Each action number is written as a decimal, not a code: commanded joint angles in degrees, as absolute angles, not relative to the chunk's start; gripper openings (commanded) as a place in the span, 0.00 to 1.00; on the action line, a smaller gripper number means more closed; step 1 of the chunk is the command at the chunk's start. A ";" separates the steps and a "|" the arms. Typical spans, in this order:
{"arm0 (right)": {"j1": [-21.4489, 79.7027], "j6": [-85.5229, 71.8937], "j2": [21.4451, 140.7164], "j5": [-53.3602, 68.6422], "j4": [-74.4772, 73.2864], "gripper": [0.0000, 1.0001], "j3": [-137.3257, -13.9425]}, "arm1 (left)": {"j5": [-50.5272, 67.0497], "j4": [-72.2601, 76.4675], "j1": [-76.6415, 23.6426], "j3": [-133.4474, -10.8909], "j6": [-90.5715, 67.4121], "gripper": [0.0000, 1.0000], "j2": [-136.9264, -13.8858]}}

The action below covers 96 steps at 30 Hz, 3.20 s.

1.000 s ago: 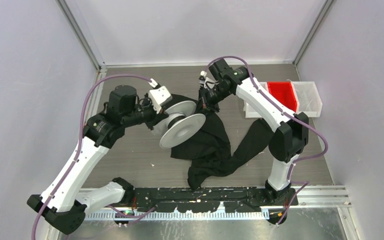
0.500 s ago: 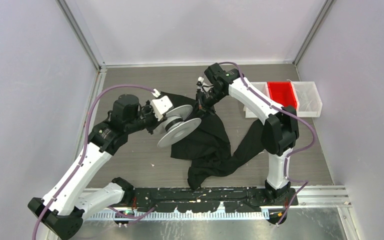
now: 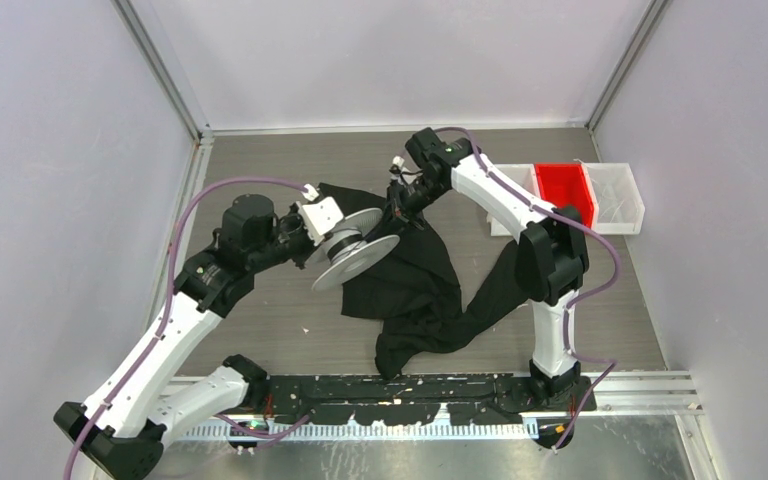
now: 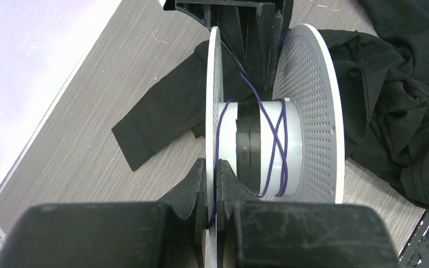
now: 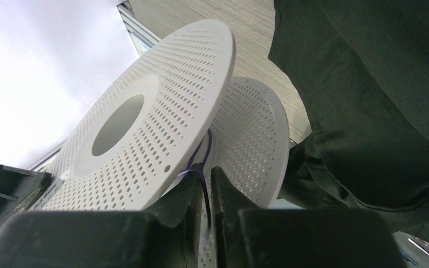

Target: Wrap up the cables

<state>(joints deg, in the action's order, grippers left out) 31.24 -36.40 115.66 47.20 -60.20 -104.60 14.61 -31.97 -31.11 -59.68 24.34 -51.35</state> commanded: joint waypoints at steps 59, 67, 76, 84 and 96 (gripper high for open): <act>12.51 -31.45 101.00 32.27 -62.77 0.49 -95.19 | 17.21 -17.23 9.15 -58.65 -21.04 0.00 -66.04; 12.53 -31.03 101.13 33.43 -62.23 0.49 -93.81 | 27.92 -8.65 16.15 -52.69 -24.97 0.00 -71.17; 12.56 -30.19 101.16 32.60 -62.52 0.49 -92.91 | 31.46 3.02 17.67 -48.46 -32.00 0.00 -79.62; 12.49 -30.15 100.64 31.60 -62.93 0.49 -93.14 | 26.17 2.53 18.40 -46.77 -29.73 0.25 -86.21; 12.28 -30.57 100.14 30.70 -62.89 0.49 -92.79 | 18.09 -3.55 18.37 -49.84 -26.44 0.65 -91.64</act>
<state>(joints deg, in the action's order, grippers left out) 12.51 -30.28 102.83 31.29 -62.83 -92.77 21.34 -1.48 18.13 -46.72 -28.58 -93.32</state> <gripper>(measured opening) 0.493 0.595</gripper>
